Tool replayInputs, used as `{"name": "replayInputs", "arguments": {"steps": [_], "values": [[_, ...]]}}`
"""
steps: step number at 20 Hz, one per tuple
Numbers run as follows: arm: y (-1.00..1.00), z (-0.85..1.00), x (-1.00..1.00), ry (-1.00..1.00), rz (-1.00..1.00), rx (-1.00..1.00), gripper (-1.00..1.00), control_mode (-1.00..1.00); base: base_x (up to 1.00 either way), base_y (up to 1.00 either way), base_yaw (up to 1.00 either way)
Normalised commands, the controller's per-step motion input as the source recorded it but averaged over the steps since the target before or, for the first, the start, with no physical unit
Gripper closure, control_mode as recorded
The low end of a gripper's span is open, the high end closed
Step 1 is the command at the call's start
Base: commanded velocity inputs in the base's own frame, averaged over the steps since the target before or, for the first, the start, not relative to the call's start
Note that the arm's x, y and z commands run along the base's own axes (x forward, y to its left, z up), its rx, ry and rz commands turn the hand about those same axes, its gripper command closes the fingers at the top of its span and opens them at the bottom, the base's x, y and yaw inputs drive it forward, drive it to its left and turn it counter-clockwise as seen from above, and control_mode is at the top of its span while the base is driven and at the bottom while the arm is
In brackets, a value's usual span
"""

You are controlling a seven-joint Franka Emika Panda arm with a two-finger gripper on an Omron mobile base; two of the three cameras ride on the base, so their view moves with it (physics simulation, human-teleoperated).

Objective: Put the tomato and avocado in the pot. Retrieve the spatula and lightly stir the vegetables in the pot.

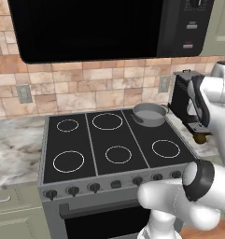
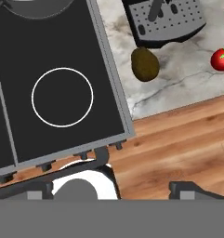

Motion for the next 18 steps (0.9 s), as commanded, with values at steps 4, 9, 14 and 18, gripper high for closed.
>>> {"name": "replayInputs", "arguments": {"steps": [4, 9, 14, 18], "values": [[-1.00, -0.43, 0.00, 0.04, -0.11, 0.00, -1.00, -1.00, 0.00, 0.00, 0.00], [-0.67, -0.28, -0.11, -0.06, -0.03, 0.00, -1.00, -1.00, 0.00, 0.00, 0.00], [0.00, -0.09, 0.36, -0.15, 0.21, -0.05, -1.00, -1.00, 0.00, 0.00, 0.00], [0.05, -0.30, 0.54, -0.05, 0.32, -0.09, -1.00, -1.00, 0.00, 0.00, 0.00]]}}
